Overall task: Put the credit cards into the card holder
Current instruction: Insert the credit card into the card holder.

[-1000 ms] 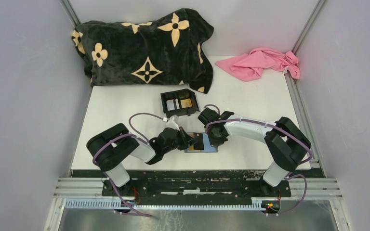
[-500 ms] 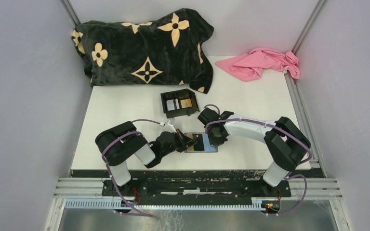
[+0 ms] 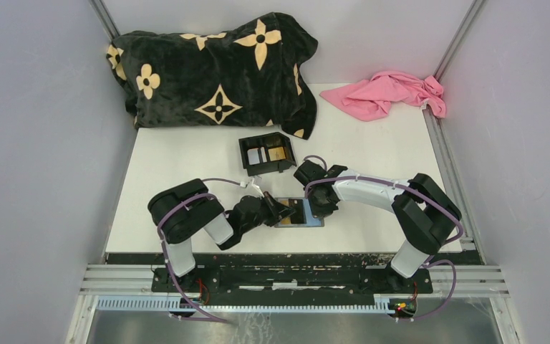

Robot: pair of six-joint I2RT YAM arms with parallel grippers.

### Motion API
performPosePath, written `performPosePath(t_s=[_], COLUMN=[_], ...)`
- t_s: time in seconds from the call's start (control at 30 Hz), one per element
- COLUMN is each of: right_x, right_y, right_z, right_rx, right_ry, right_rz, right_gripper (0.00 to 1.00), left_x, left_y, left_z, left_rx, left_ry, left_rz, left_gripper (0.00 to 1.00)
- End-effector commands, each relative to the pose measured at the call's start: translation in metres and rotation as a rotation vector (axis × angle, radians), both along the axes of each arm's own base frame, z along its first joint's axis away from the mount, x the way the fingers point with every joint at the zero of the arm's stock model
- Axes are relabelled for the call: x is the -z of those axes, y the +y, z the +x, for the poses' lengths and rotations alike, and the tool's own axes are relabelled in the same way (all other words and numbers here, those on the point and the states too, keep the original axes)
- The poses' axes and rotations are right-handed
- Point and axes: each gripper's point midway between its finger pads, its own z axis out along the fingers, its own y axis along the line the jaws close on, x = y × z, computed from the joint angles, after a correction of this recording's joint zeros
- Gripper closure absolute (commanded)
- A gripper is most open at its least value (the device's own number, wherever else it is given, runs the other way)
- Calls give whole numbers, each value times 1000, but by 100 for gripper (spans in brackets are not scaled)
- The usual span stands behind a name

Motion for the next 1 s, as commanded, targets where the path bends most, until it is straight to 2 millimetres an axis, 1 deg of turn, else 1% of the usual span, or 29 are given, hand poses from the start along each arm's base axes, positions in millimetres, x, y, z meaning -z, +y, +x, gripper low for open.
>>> performPosePath(t_s=[0.0, 0.37, 0.67, 0.73, 0.83, 0.97], right_x=[15, 15, 15, 16, 16, 16], right_y=[-5, -7, -6, -5, -4, -2], right_z=[-2, 1, 1, 1, 1, 2], right_rx=[13, 12, 7, 4, 1, -3], right_ry=[29, 34, 40, 42, 42, 42], right_rz=[-37, -29, -19, -17, -12, 0], right_gripper=[95, 95, 95, 95, 95, 95], left_x=[29, 34, 37, 38, 42, 50], left_y=[4, 1, -17, -23, -28, -31], left_z=[-14, -23, -22, -23, -28, -38], left_rx=[24, 45, 85, 101, 128, 157], left_ry=[74, 92, 96, 99, 106, 127], left_rz=[84, 91, 114, 122, 160, 245], left_gripper=[97, 97, 97, 95, 87, 80])
